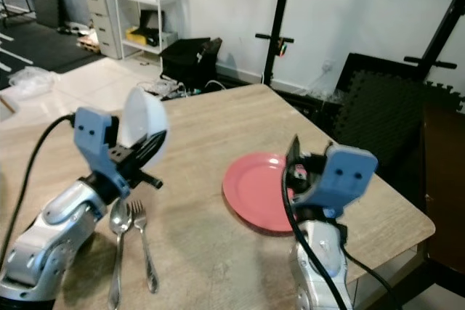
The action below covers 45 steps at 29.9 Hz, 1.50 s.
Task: Setting the table
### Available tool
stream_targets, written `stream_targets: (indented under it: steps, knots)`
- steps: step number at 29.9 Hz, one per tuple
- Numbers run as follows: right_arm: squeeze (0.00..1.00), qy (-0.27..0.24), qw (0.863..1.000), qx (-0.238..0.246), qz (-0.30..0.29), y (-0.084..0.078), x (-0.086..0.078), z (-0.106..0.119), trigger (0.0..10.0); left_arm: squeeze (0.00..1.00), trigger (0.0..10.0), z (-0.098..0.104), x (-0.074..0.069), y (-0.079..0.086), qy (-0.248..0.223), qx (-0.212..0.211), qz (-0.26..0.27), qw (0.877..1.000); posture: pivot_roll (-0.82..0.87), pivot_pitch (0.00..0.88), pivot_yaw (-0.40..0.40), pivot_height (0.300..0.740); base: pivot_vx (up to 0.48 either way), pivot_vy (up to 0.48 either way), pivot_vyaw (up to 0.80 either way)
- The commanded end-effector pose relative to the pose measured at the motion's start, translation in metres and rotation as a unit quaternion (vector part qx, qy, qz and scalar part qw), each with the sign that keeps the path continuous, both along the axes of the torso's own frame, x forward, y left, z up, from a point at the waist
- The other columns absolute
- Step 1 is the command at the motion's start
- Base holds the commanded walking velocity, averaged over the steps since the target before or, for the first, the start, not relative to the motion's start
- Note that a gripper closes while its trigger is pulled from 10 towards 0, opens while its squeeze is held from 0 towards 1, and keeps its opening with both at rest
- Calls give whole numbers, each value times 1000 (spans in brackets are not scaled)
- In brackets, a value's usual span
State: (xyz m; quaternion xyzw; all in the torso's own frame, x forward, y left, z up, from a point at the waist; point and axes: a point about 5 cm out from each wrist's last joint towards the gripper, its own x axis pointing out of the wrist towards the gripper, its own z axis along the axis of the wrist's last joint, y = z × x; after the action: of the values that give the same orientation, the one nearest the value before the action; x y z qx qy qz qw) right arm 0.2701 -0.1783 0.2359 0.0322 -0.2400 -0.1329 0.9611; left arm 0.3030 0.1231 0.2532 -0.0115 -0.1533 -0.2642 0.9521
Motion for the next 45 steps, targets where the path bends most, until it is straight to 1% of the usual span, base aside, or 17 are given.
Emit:
stream_targets:
  steps: [1, 2, 4, 6, 10, 11, 14, 20, 34, 41, 45]
  knots:
    - [0, -1, 1000, 1, -8, -2, -2, 0, 10000, 0, 10000, -3, -5, 1, 9, 7, -3, 1000, 56, 17, 32, 740, 0, 0, 0]
    - [0, -1, 1000, 2, -5, -3, -2, 1, 10000, 0, 10000, -1, -8, 5, 14, 3, 3, 1000, 60, 15, 29, 740, 0, 0, 0]
    - [0, -1, 1000, 1, -3, -3, -2, 2, 10000, 0, 10000, 0, -8, 7, 15, 4, 6, 1000, 60, 15, 29, 740, 0, 0, 0]
    - [0, 1, 1000, -1, 1, -2, -1, 2, 10000, 0, 10000, 1, -8, 9, 15, 14, 11, 1000, 64, 15, 25, 740, 0, 0, 0]
    - [0, 2, 1000, 0, 5, -1, 1, 2, 10000, 0, 10000, 0, -8, 9, 13, 16, 17, 1000, 67, 14, 22, 740, 0, 0, 0]
    - [0, 2, 1000, 1, 9, 0, 2, 3, 10000, 0, 10000, -1, -8, 5, 12, 22, 22, 999, 70, 15, 20, 740, 0, 0, 0]
    - [0, 2, 1000, 0, 10, 1, 3, 3, 10000, 0, 10000, -4, -8, 1, 15, 27, 22, 999, 70, 15, 19, 740, 0, 0, 0]
    - [0, 5, 1000, -4, 12, 1, 4, 2, 10000, 0, 10000, -8, -10, -7, 29, 24, 14, 999, 60, 20, 23, 740, 0, 0, 0]
    - [0, 10, 1000, 1, 20, 3, 4, 0, 10000, 0, 10000, -7, -8, -12, 26, 18, 14, 999, 60, 22, 23, 740, 0, 0, 0]
    - [0, 13, 1000, 5, 29, 4, 4, -1, 10000, 0, 10000, -7, -8, -13, 26, 15, 12, 999, 59, 24, 21, 740, 345, -235, -762]
    - [0, 13, 999, -1, 31, 5, 4, -1, 10000, 0, 10000, -7, -8, -14, 26, 15, 12, 999, 59, 24, 22, 740, 393, -272, 0]
